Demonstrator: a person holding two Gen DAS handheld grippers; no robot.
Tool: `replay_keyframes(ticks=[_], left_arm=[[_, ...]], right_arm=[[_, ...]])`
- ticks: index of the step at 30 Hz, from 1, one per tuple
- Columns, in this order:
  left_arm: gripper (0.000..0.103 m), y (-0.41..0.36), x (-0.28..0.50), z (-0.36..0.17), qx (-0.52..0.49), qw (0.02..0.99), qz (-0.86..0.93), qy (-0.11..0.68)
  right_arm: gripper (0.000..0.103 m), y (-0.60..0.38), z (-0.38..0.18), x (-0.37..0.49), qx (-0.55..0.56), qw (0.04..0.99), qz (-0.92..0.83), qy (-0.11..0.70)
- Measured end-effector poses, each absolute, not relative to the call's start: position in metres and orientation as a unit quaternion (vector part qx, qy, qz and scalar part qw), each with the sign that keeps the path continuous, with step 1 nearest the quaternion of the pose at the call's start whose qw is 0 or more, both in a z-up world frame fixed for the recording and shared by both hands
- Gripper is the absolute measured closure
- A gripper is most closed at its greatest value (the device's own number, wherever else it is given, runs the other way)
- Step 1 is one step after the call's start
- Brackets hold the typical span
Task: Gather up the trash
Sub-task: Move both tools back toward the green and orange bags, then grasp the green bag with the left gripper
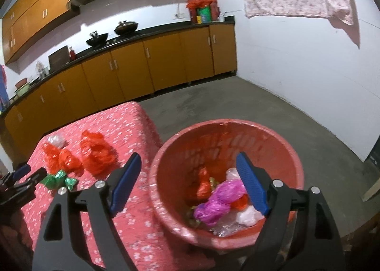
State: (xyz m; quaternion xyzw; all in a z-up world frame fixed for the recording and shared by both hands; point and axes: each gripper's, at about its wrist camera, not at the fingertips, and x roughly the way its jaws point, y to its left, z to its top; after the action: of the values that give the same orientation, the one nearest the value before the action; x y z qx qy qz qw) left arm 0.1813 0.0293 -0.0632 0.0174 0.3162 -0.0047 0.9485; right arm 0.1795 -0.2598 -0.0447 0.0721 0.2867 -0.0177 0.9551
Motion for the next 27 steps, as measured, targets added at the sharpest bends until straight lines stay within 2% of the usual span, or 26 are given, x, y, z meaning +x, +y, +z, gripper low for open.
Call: replay_keyframes(ticks=[5,16,19,21,24,27], left_arm=[[0.019,0.045,0.200,-0.083,0.013,0.938,0.005,0.346],[0.040,0.032,0.208,-0.098,0.013,0.928,-0.027,0.371],[0.050,0.026,0.209,-0.103,0.018,0.925,-0.042,0.378],[0.066,0.024,0.209,-0.104,0.018,0.922,-0.051,0.385],[0.075,0.024,0.209,-0.103,0.016,0.921,-0.058,0.384],[0.081,0.029,0.206,-0.101,0.013,0.923,-0.061,0.379]], right_arm=[[0.023,-0.248,-0.049,0.182,0.064,0.953,-0.005,0.296],[0.023,-0.245,-0.057,0.191,0.066,0.948,-0.001,0.311],[0.023,-0.241,-0.060,0.192,0.066,0.947,0.002,0.315],[0.023,-0.238,-0.061,0.194,0.065,0.947,0.005,0.316],[0.023,-0.230,-0.061,0.195,0.058,0.947,0.011,0.316],[0.023,-0.224,-0.060,0.197,0.052,0.947,0.018,0.315]])
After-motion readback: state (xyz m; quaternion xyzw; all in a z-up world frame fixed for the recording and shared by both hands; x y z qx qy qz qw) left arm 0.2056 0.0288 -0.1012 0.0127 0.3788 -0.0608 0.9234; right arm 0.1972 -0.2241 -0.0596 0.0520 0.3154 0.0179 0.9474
